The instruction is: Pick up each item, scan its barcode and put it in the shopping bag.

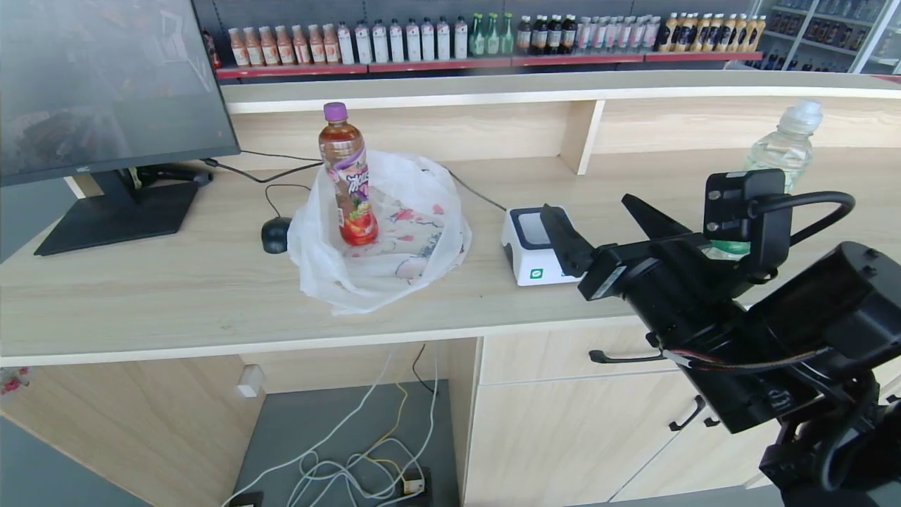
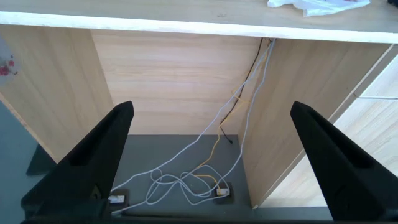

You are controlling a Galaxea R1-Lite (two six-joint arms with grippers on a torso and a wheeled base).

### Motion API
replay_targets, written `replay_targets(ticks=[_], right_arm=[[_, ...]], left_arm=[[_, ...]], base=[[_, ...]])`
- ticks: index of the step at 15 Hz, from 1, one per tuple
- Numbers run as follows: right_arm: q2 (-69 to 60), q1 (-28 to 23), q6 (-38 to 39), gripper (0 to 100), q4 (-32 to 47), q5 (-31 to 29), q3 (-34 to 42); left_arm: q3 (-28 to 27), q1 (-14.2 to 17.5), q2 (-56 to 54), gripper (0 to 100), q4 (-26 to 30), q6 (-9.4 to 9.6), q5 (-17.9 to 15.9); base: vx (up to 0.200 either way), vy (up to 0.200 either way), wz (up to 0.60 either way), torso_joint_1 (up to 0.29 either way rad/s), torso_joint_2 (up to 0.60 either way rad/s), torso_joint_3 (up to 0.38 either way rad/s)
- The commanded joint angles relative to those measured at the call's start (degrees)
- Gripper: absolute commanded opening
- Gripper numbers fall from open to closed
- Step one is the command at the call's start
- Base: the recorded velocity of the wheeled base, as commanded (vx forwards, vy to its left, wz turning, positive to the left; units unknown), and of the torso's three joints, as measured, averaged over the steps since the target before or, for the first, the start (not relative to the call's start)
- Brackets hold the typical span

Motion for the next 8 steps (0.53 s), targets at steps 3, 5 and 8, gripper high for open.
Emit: replay_targets(ticks=[3, 5, 8], right_arm=[[-0.31, 0.03, -0.21, 100, -0.03, -0.01, -0.11], [-0.75, -0.06, -0.3, 100, -0.03, -0.01, -0.11], [-1.28, 0.03, -0.65, 100, -0.03, -0.01, -0.02]], left_arm=[[0.0, 0.04, -0.02, 100, -0.02, -0.02, 0.0], [0.0, 0.04, -0.02, 100, -0.02, -0.02, 0.0], [0.0, 0.04, -0.02, 100, -0.02, -0.02, 0.0]], base=[[0.0, -0.2, 0.0, -0.002, 0.0, 0.004], [0.0, -0.2, 0.0, 0.002, 0.01, 0.002], [0.0, -0.2, 0.0, 0.001, 0.0, 0.004]])
